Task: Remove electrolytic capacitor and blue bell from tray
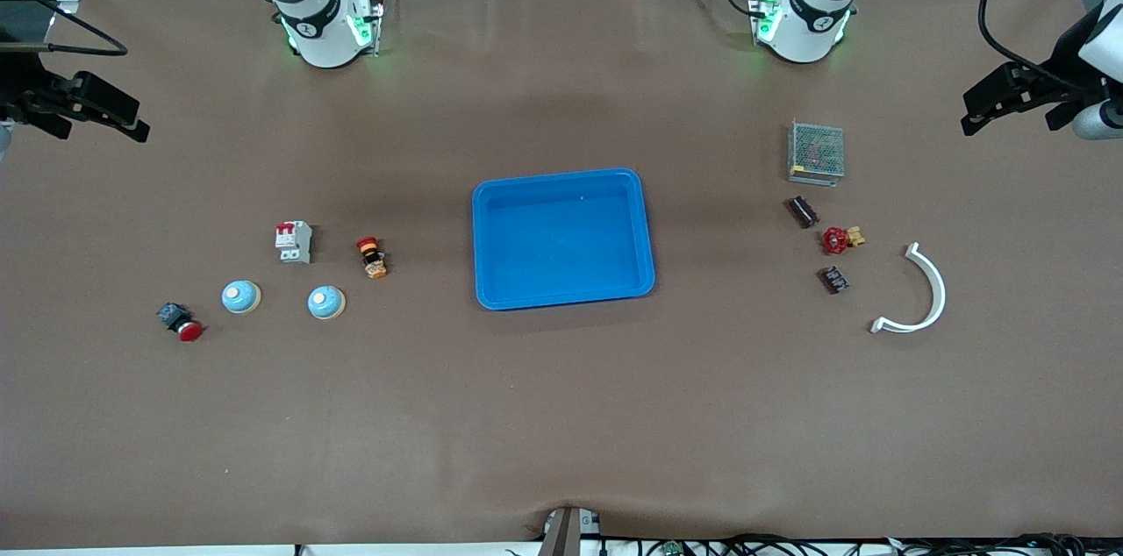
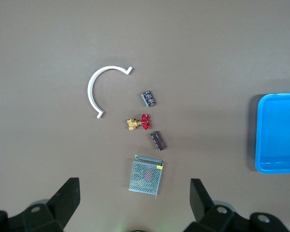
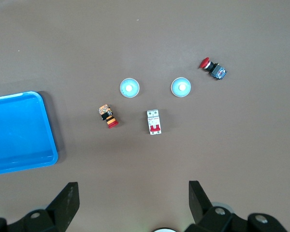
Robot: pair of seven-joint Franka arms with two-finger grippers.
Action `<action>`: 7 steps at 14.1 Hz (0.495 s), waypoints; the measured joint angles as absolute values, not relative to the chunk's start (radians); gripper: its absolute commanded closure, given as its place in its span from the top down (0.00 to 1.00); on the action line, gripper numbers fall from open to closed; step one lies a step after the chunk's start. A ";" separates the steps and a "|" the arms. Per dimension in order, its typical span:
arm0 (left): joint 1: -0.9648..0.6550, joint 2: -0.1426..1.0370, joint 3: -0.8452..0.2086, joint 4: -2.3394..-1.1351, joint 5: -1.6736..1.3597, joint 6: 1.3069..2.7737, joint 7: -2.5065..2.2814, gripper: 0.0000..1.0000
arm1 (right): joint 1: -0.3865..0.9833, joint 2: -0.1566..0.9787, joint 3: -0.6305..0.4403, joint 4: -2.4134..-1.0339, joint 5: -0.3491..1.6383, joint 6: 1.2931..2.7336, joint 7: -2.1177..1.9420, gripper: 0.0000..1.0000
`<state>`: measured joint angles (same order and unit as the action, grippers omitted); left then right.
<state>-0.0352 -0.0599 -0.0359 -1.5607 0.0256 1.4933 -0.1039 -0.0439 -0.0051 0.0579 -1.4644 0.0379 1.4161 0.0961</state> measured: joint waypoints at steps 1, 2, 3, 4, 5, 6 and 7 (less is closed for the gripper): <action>-0.035 -0.060 -0.036 -1.562 0.025 1.493 -0.104 1.00 | -0.044 -0.005 0.058 -1.464 0.038 1.416 0.096 1.00; -0.035 -0.060 -0.036 -1.563 0.025 1.493 -0.104 1.00 | -0.044 -0.005 0.058 -1.464 0.038 1.416 0.096 1.00; -0.036 -0.061 -0.036 -1.564 0.024 1.493 -0.104 1.00 | -0.044 -0.005 0.057 -1.464 0.038 1.416 0.096 1.00; -0.036 -0.062 -0.037 -1.566 0.024 1.493 -0.104 1.00 | -0.044 -0.005 0.057 -1.464 0.038 1.416 0.096 1.00; -0.036 -0.066 -0.037 -1.570 0.024 1.493 -0.104 1.00 | -0.044 -0.005 0.057 -1.464 0.038 1.416 0.096 1.00; -0.036 -0.070 -0.037 -1.576 0.024 1.496 -0.104 1.00 | -0.044 -0.005 0.057 -1.464 0.038 1.416 0.096 1.00; -0.036 -0.078 -0.037 -1.585 0.024 1.504 -0.104 1.00 | -0.044 -0.005 0.057 -1.464 0.038 1.416 0.096 1.00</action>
